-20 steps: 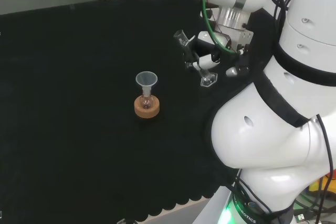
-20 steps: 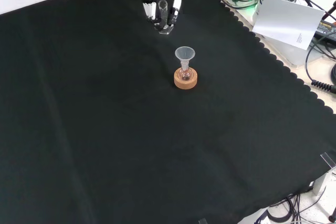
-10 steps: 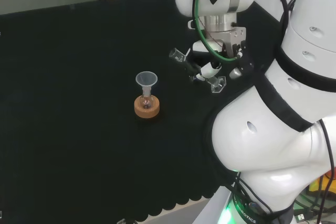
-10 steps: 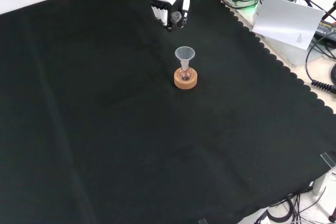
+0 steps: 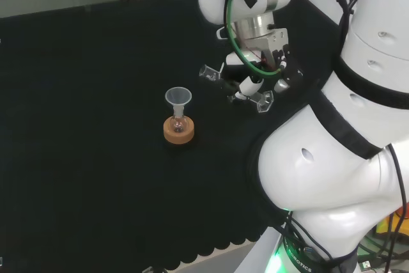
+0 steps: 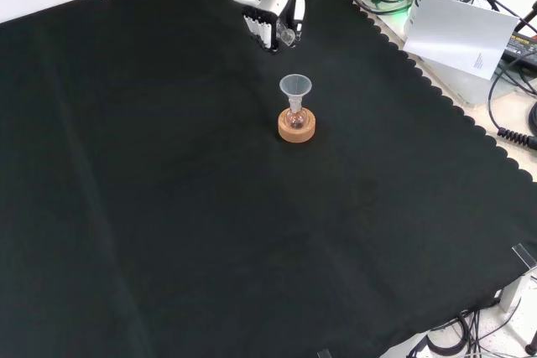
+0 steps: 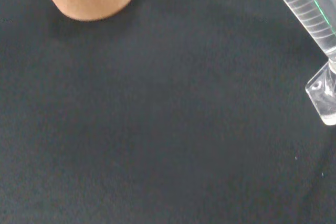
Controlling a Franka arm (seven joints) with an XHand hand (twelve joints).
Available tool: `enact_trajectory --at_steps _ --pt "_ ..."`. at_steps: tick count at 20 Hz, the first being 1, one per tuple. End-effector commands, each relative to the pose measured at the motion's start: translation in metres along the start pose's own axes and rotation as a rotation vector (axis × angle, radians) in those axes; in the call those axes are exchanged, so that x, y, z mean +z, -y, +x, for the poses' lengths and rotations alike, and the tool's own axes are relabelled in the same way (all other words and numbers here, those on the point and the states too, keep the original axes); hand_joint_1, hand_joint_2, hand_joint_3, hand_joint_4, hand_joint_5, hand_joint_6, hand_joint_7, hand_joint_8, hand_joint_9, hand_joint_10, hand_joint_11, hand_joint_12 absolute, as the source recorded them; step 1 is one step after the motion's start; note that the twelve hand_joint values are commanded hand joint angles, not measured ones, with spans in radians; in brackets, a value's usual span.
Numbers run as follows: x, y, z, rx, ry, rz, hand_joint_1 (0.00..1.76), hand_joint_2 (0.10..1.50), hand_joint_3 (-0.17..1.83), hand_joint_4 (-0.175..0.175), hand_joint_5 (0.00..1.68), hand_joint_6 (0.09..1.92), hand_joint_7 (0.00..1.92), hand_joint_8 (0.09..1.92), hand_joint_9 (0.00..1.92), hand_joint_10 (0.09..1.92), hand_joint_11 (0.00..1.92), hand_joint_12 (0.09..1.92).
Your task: Pour the water from the graduated cylinder into the round-bottom flask.
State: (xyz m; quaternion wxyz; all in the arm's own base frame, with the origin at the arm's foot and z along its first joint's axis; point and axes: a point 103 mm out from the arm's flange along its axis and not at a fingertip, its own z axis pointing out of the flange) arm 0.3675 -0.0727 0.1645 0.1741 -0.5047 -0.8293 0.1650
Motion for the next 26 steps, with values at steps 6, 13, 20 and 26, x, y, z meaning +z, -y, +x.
enact_trajectory --at_steps 6,13,20,26 --pt "-0.001 -0.019 0.01 0.006 0.089 0.152 1.13 1.12 -0.01 -0.114 1.01 0.99 1.27 0.32 1.47 0.09 1.36 0.7" --pt "-0.006 -0.022 0.011 0.017 0.126 0.182 1.13 1.12 -0.01 -0.112 1.0 0.99 1.27 0.31 1.47 0.09 1.36 0.69" --pt "-0.011 -0.025 0.016 0.024 0.17 0.207 1.13 1.12 -0.01 -0.111 1.0 0.99 1.27 0.31 1.47 0.09 1.36 0.69" --pt "-0.016 -0.026 0.02 0.036 0.207 0.232 1.13 1.12 -0.01 -0.109 1.0 1.0 1.27 0.31 1.47 0.09 1.37 0.69"
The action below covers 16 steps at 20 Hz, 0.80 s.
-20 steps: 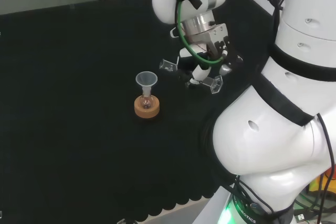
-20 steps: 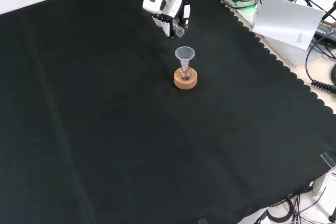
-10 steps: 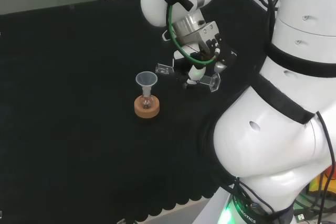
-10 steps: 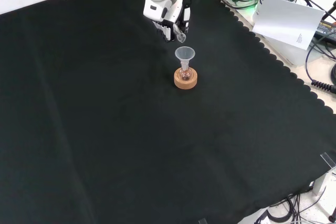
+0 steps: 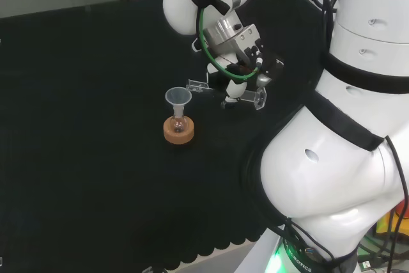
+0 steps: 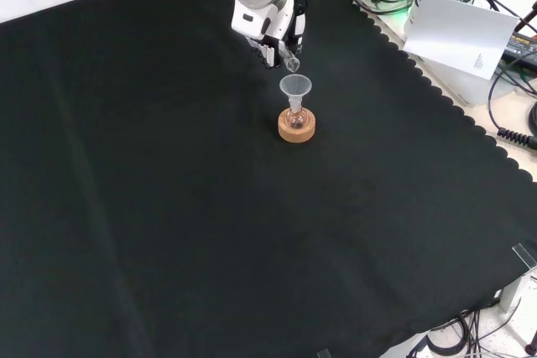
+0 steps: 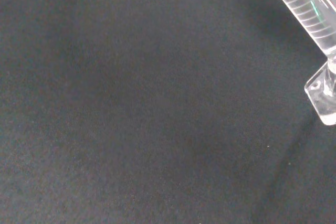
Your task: Pour the water from the graduated cylinder into the round-bottom flask.
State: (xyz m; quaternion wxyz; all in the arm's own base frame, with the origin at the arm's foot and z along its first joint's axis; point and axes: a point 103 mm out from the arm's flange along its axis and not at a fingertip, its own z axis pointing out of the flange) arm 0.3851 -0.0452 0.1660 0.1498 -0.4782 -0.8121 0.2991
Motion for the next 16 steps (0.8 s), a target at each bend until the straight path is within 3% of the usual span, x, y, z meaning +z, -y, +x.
enact_trajectory --at_steps 1,16 --pt "-0.006 0.001 0.003 0.012 0.035 0.024 1.13 1.12 -0.01 -0.108 1.0 1.0 1.27 0.31 1.47 0.09 1.37 0.69" --pt "-0.021 0.01 0.006 0.073 0.112 0.075 1.13 1.12 -0.01 -0.105 0.99 1.01 1.27 0.3 1.47 0.09 1.37 0.69"
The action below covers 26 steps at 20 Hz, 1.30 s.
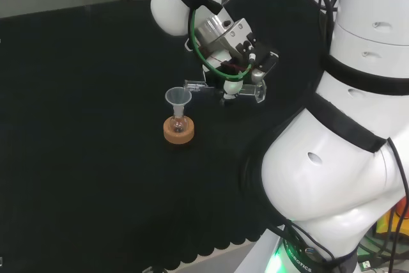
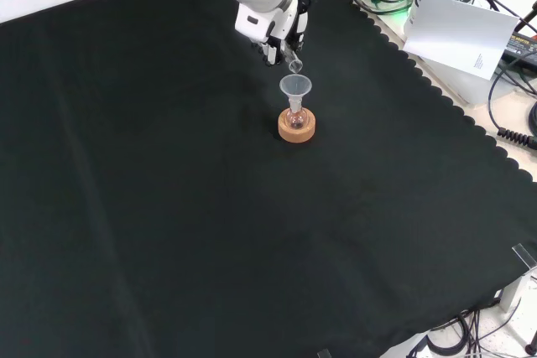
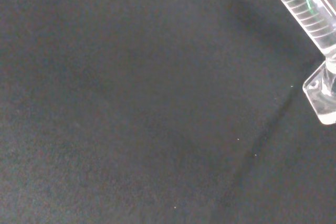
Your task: Pour the water from the graduated cylinder into the round-bottom flask.
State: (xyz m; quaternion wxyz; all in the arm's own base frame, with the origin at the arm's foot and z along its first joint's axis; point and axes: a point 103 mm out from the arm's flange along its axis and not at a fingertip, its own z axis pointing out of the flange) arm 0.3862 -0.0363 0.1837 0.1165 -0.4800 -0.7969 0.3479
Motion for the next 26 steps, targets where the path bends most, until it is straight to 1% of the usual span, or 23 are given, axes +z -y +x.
enact_trajectory --at_steps 1,11,16,24,26 --pt "-0.004 0.003 -0.001 0.027 0.02 0.023 1.13 1.12 -0.01 -0.105 0.99 1.01 1.27 0.3 1.47 0.09 1.37 0.69" --pt "-0.006 0.008 -0.002 0.081 0.051 0.05 1.13 1.13 -0.01 -0.106 0.99 1.01 1.27 0.3 1.47 0.09 1.37 0.69" --pt "-0.008 0.01 -0.002 0.101 0.074 0.043 1.13 1.13 -0.01 -0.106 0.99 1.02 1.28 0.3 1.47 0.09 1.37 0.69" --pt "-0.014 0.009 0.002 0.108 0.101 0.052 1.13 1.13 -0.01 -0.106 0.99 1.02 1.28 0.3 1.47 0.09 1.37 0.69" --pt "-0.015 0.009 0.004 0.114 0.12 0.057 1.12 1.13 -0.01 -0.106 0.99 1.02 1.28 0.3 1.47 0.09 1.37 0.69"
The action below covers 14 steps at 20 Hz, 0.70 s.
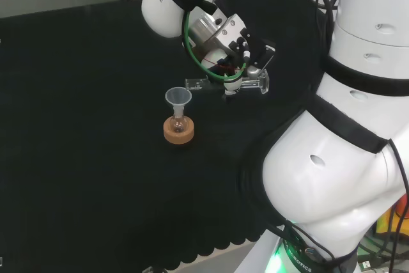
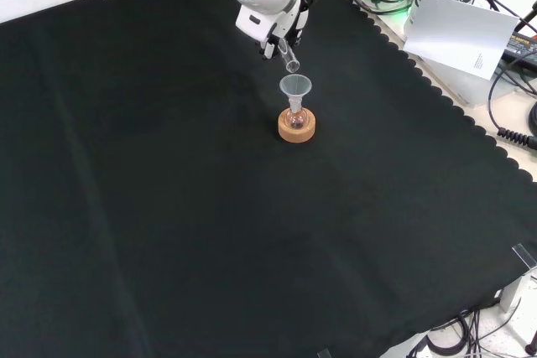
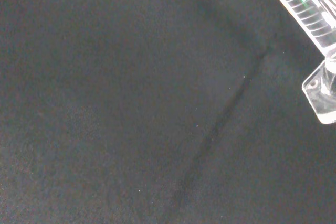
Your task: Pour the water from the graduated cylinder into the round-bottom flask.
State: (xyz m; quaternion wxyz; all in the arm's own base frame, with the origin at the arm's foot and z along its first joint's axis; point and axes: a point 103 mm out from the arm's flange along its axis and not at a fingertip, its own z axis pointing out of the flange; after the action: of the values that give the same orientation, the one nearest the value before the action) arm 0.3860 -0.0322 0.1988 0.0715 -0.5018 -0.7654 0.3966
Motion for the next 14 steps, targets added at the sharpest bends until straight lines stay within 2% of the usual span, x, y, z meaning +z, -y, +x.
enact_trajectory --at_steps 1,14 --pt "-0.0029 0.0006 0.0025 0.011 0.027 0.006 1.12 1.13 -0.01 -0.106 0.99 1.02 1.28 0.3 1.47 0.09 1.37 0.69" --pt "-0.0105 0.0018 0.007 0.034 0.08 0.018 1.12 1.13 -0.01 -0.105 0.98 1.02 1.28 0.3 1.47 0.09 1.37 0.69"
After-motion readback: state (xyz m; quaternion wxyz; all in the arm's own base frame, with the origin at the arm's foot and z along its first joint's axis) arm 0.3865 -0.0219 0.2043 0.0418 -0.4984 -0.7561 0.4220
